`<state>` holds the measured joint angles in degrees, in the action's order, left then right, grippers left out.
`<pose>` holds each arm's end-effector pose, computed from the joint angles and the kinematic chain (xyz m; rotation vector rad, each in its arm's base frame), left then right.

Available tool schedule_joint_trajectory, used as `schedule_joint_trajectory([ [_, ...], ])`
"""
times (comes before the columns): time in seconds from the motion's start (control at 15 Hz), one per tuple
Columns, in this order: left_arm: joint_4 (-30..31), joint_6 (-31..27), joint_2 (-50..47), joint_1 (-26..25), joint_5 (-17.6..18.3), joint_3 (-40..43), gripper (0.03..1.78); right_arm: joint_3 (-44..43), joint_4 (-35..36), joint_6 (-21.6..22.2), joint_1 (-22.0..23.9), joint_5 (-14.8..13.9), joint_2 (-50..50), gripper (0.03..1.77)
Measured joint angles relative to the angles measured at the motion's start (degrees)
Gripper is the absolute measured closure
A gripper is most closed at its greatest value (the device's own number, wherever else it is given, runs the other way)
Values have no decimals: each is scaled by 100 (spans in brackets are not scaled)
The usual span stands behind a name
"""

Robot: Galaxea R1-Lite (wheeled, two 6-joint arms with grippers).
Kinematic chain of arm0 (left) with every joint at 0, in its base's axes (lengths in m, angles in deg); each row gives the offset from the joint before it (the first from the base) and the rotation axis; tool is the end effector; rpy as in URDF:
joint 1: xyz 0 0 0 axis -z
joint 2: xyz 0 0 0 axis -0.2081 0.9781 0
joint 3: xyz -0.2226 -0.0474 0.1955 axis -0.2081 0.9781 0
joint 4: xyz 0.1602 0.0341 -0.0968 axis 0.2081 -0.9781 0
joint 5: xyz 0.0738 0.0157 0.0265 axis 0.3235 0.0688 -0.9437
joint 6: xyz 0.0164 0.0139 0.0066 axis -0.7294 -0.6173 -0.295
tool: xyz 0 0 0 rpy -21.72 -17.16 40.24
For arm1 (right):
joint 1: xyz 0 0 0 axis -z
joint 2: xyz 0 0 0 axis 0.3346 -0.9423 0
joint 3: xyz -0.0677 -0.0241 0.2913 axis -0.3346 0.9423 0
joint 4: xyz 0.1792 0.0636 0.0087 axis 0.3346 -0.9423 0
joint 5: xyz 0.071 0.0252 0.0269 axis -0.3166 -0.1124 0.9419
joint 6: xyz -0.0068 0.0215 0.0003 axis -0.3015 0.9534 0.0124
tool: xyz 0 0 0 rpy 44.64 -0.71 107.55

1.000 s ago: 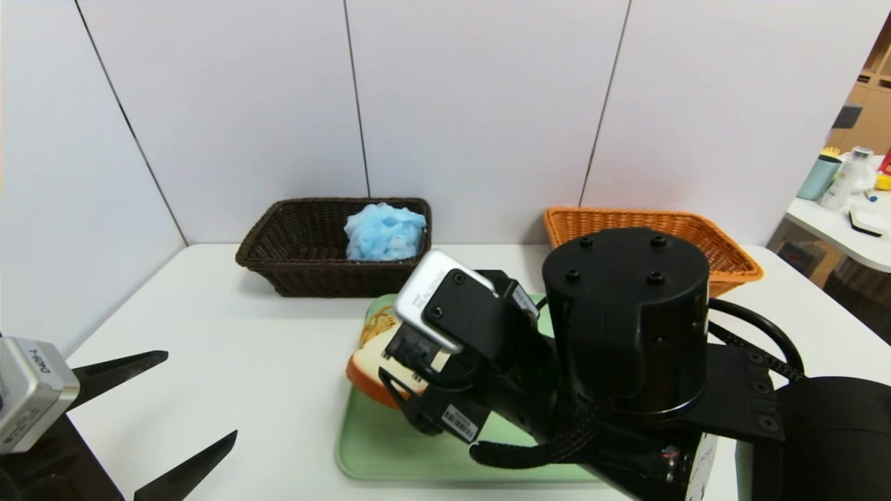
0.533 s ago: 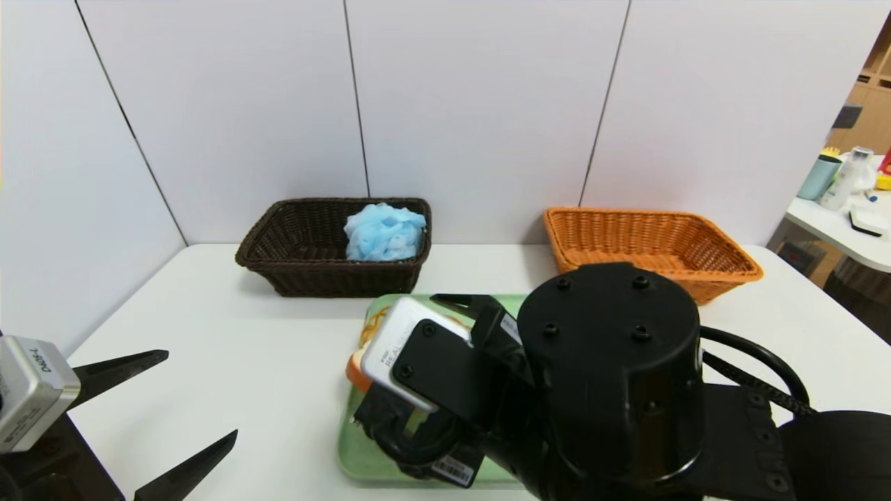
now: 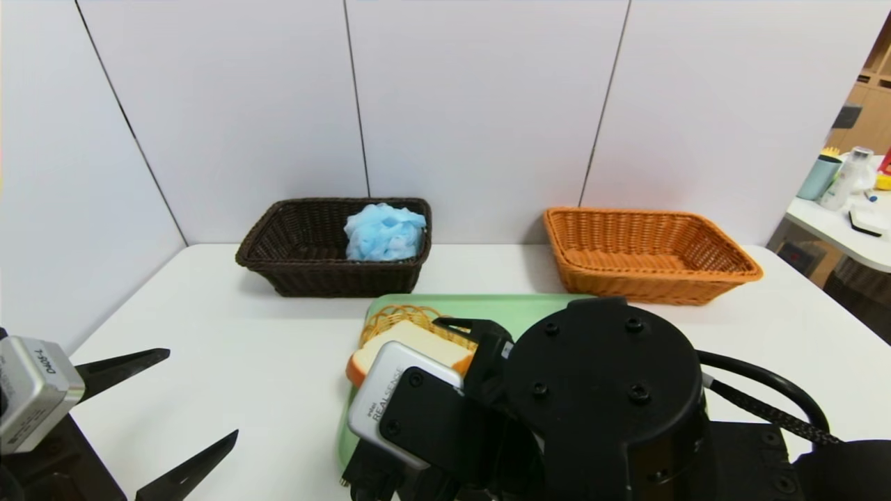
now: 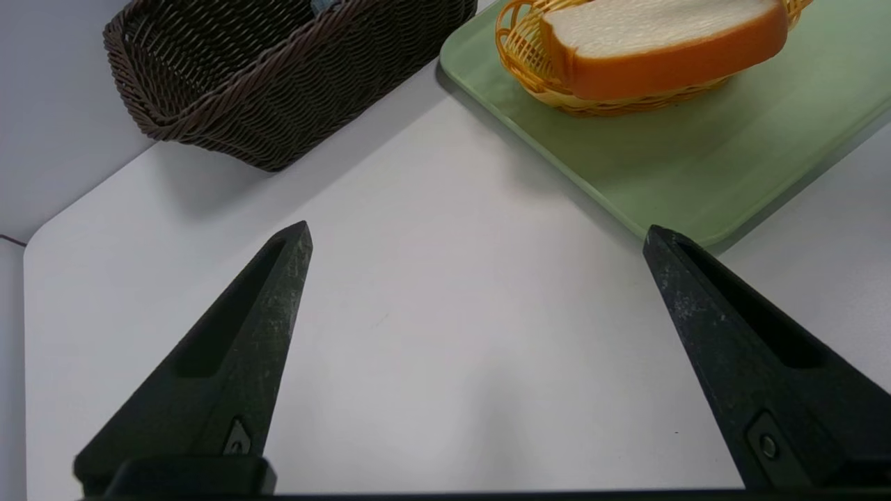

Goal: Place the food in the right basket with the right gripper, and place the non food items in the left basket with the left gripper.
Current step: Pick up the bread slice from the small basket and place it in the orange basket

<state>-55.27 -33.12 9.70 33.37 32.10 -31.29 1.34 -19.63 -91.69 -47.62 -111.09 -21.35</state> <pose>0.0884 -0.0368 0.1759 0.3833 0.1658 -0.5019 0.1289 0.2830 0.1933 -0.7397 0.1004 0.8201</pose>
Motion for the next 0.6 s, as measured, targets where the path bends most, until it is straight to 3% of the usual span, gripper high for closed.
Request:
schedule_joint_trajectory([
  [0.6,0,-7,0,0,-2,6,12,-199,-788,-168,-74,-2,-22,11],
])
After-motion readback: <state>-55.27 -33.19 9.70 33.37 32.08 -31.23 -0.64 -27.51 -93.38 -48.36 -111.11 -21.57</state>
